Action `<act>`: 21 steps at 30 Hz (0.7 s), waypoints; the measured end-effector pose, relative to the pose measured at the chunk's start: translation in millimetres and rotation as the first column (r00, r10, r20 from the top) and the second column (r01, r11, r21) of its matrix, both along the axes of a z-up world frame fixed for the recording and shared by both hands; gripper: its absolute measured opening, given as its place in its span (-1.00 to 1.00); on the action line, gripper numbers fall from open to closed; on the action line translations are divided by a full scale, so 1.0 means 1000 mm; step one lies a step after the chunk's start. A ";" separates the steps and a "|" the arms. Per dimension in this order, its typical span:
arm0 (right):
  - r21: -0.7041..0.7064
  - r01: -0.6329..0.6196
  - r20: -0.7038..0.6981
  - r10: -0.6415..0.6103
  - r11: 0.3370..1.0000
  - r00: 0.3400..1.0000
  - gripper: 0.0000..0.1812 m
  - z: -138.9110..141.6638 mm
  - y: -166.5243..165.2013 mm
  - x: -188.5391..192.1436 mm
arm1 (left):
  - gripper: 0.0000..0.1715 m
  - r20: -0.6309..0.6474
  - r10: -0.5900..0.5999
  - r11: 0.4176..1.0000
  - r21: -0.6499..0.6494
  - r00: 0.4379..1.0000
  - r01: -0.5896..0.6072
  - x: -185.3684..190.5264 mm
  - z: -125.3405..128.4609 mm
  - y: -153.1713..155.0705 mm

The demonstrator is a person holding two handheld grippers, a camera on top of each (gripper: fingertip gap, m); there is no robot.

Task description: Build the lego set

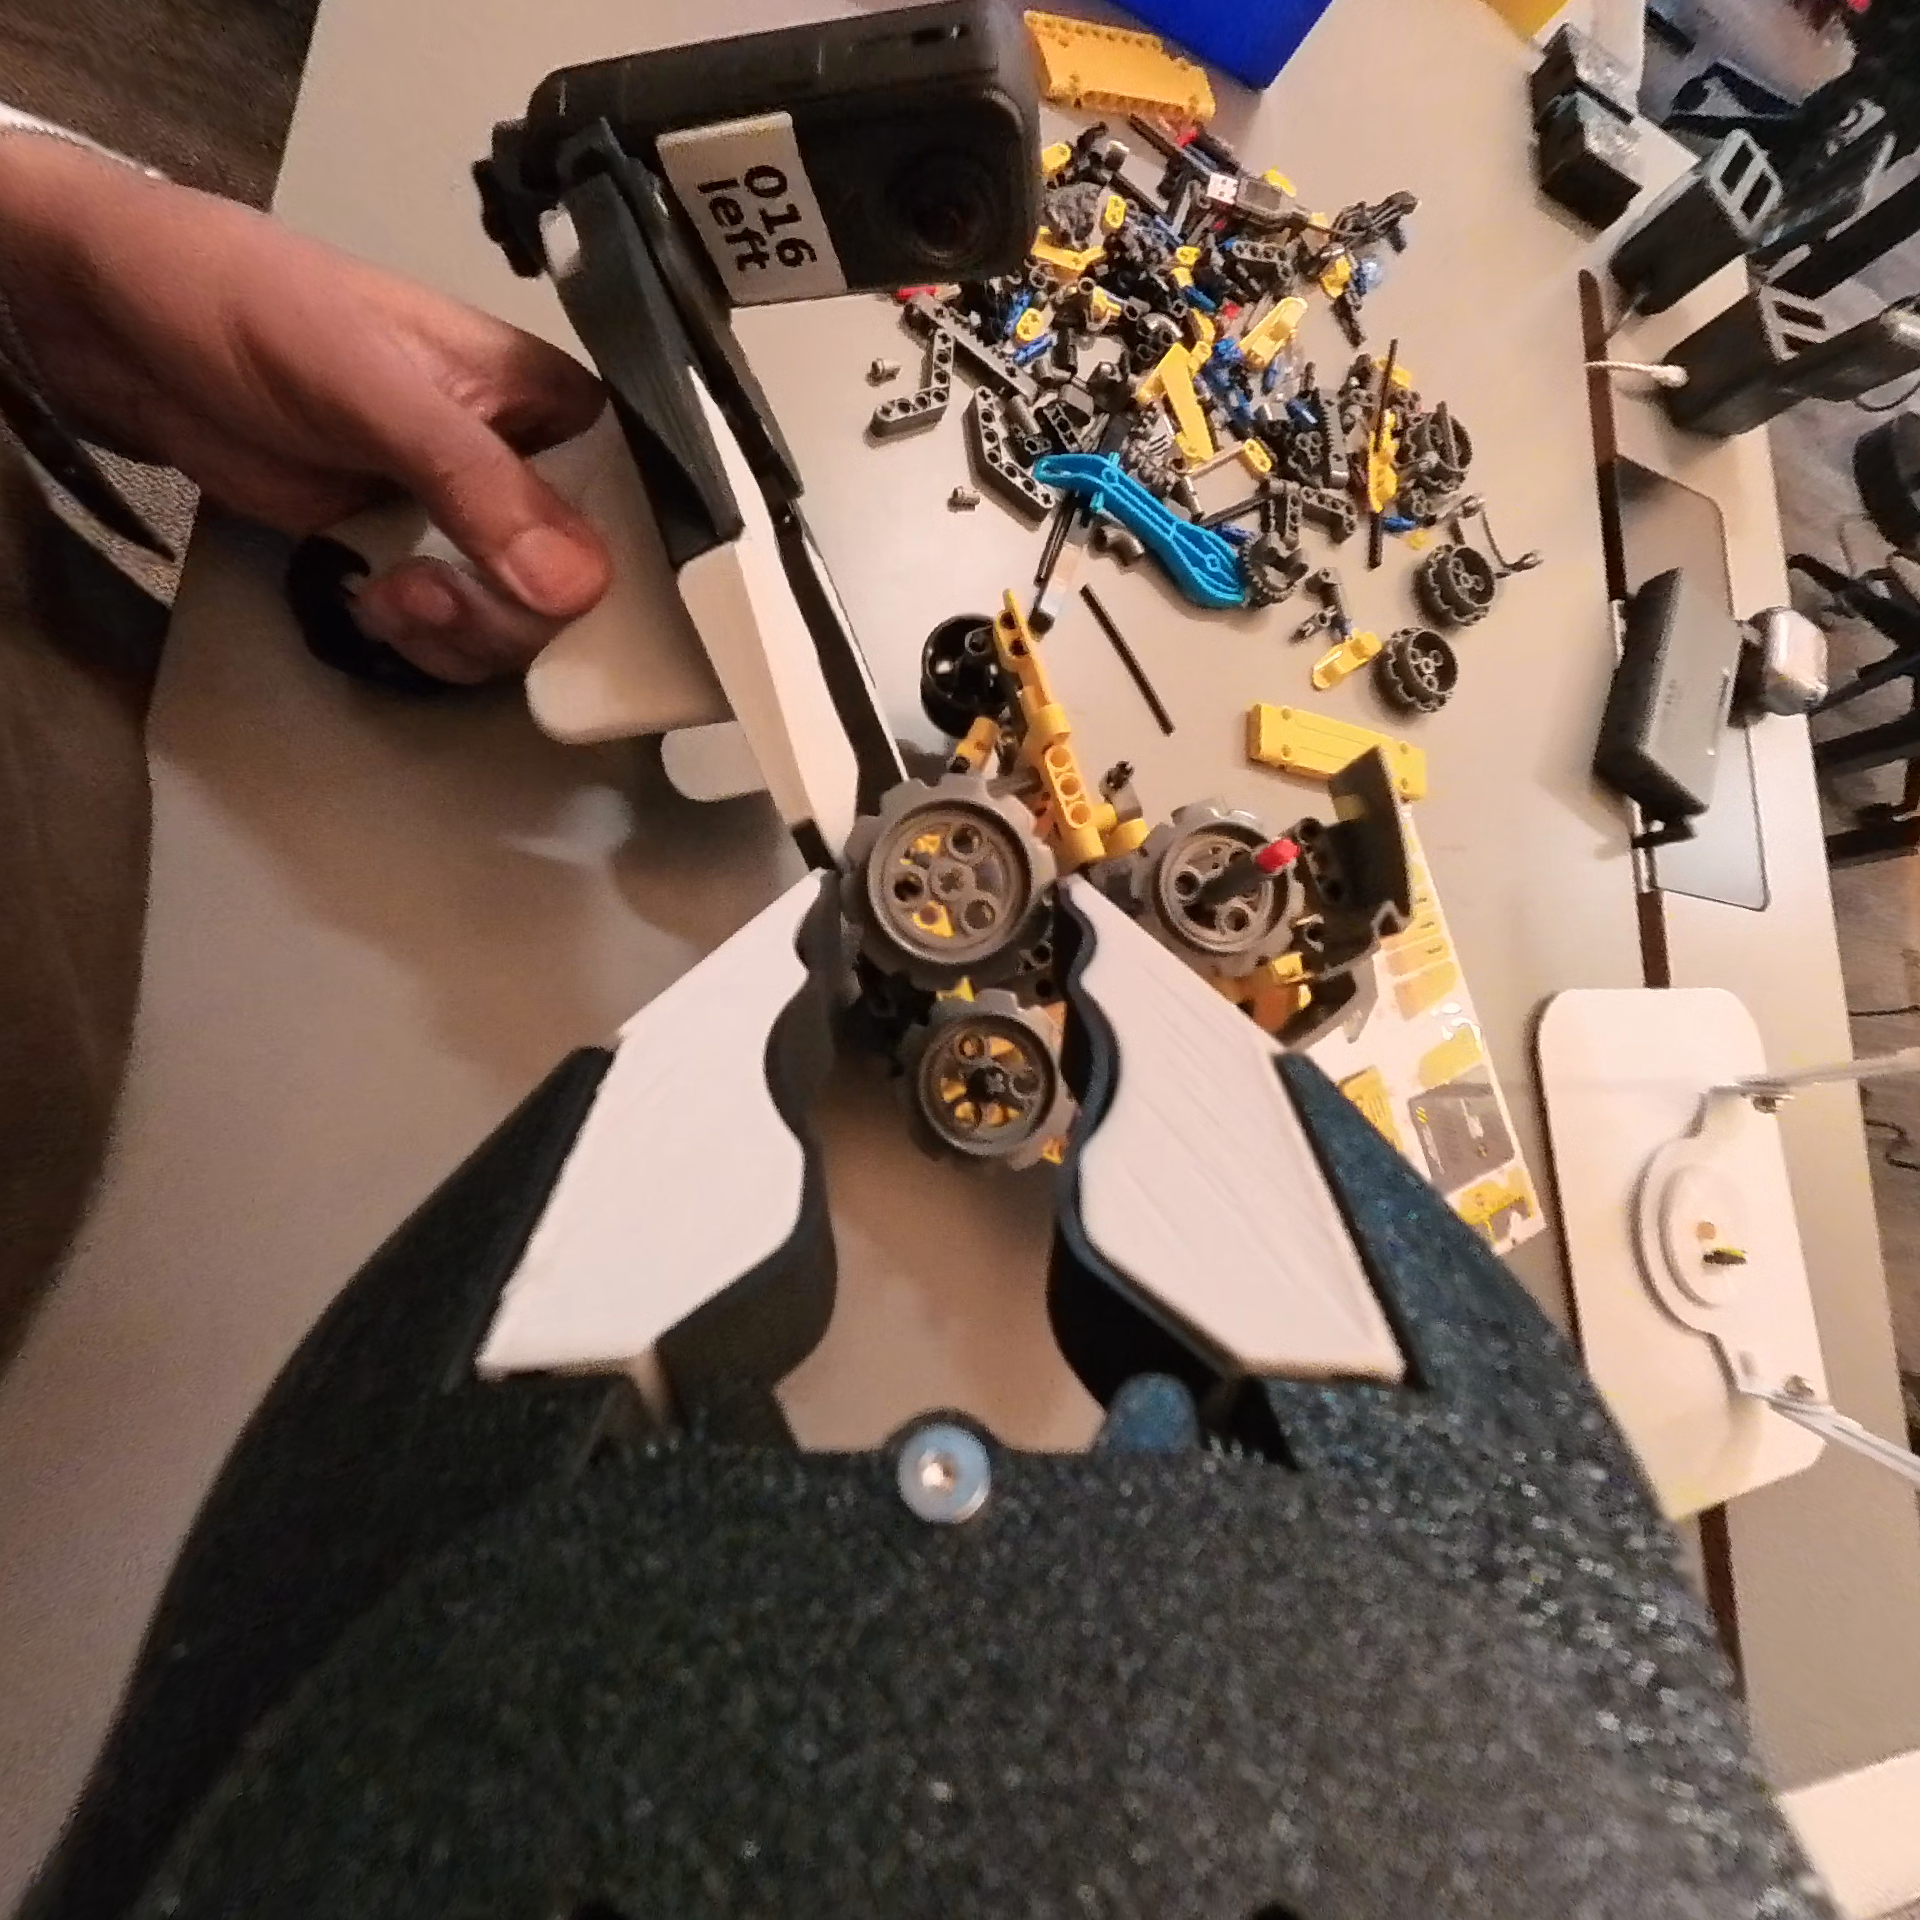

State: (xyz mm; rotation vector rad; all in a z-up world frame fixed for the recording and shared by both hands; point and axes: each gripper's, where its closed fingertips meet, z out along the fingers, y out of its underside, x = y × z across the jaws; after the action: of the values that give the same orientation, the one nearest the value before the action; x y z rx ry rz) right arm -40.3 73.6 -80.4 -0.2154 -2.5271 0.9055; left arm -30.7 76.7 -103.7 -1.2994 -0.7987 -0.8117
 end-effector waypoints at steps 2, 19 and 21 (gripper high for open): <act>-0.015 -0.009 0.005 0.009 1.000 1.000 -0.56 0.001 -0.002 -0.001 | -0.59 -0.009 0.004 1.000 0.001 1.000 -0.004 -0.001 0.001 -0.002; -0.022 -0.042 0.027 0.043 0.999 0.999 -0.56 -0.002 -0.002 0.001 | 0.26 -0.098 -0.157 0.975 0.143 0.983 0.170 0.020 0.022 -0.008; 0.014 -0.045 0.005 0.045 0.999 0.999 -0.56 -0.006 -0.002 -0.001 | 0.28 -0.098 -0.147 0.970 0.179 0.984 0.162 0.018 0.027 -0.012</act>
State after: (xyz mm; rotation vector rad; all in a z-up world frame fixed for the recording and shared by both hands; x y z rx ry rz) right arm -40.9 71.2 -86.7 -0.1575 -2.5511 0.9053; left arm -12.8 64.5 -76.8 -1.2294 -0.5451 -0.9271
